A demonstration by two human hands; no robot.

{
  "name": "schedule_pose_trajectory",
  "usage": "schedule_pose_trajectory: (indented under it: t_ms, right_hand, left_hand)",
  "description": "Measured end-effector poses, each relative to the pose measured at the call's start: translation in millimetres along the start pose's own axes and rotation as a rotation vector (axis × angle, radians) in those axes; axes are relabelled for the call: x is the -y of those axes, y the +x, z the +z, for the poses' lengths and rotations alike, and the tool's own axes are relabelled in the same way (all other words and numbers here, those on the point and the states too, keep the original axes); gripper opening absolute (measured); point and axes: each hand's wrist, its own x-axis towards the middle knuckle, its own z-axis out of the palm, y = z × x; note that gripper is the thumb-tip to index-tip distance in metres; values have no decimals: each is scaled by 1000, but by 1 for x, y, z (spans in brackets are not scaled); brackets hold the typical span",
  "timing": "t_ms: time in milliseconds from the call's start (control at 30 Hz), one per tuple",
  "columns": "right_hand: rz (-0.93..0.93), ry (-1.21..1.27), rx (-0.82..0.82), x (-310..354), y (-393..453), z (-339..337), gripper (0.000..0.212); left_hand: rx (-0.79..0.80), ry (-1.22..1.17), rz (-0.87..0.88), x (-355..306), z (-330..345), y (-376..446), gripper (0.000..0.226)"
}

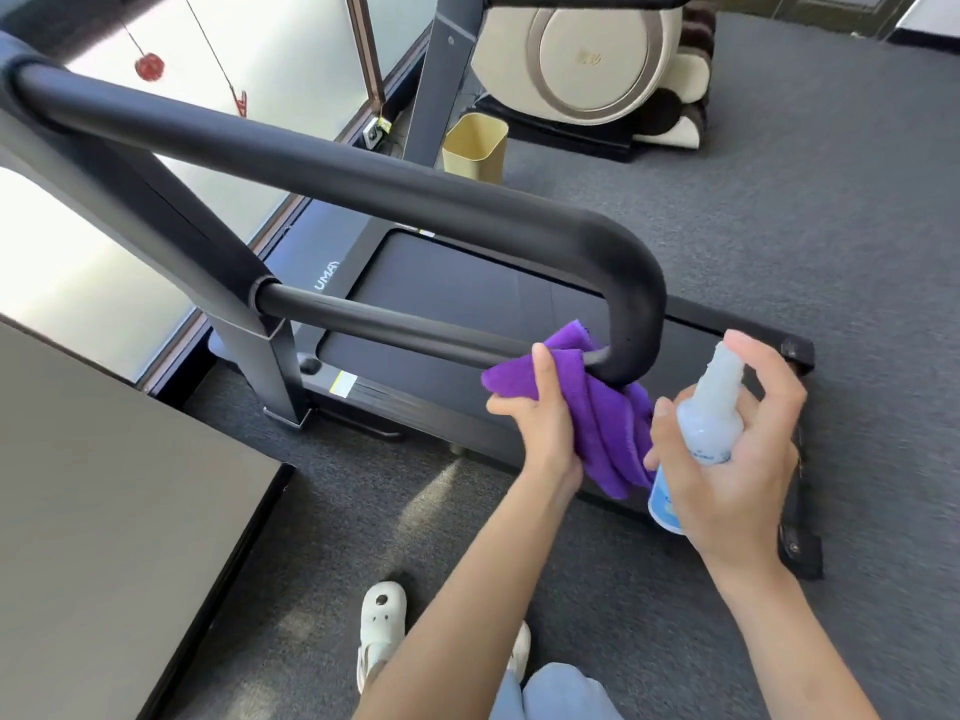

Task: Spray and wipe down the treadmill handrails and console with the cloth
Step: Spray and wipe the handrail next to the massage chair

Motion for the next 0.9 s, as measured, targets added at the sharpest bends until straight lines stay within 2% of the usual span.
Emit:
schedule_pose_trajectory:
  t_ms: [67, 167, 267, 400, 500, 633, 733, 833, 900]
  right_hand:
    - [-8, 10, 3, 1, 0, -3, 52]
    - [-1, 30, -7, 2, -5, -5, 52]
    - [-5, 54, -2, 4, -11, -9, 52]
    - [-11, 58, -3, 4, -16, -16, 54]
    - [-14, 63, -3, 4, -18, -18, 53]
    - [-8, 71, 3, 7, -19, -17, 53]
    - [-8, 65, -1, 7, -20, -17, 53]
    - [2, 59, 0, 6, -23, -18, 53]
    - [9, 52, 10, 6, -23, -16, 52]
  left_hand:
    - [-85, -6, 44, -7, -1, 4, 61]
    - [-49, 28, 33, -4, -4, -3, 61]
    - [-55, 109, 104, 0, -25, -13, 46]
    - [-139, 193, 403, -27, -61, -24, 22]
    - [-53, 290, 636, -50, -71, -25, 4]
    - [130, 556, 858, -75, -55, -15, 21]
    - [261, 813, 811, -72, -36, -3, 35]
    - [310, 1130, 927, -60, -16, 2, 43]
    - [369, 1133, 918, -59, -9, -2, 44]
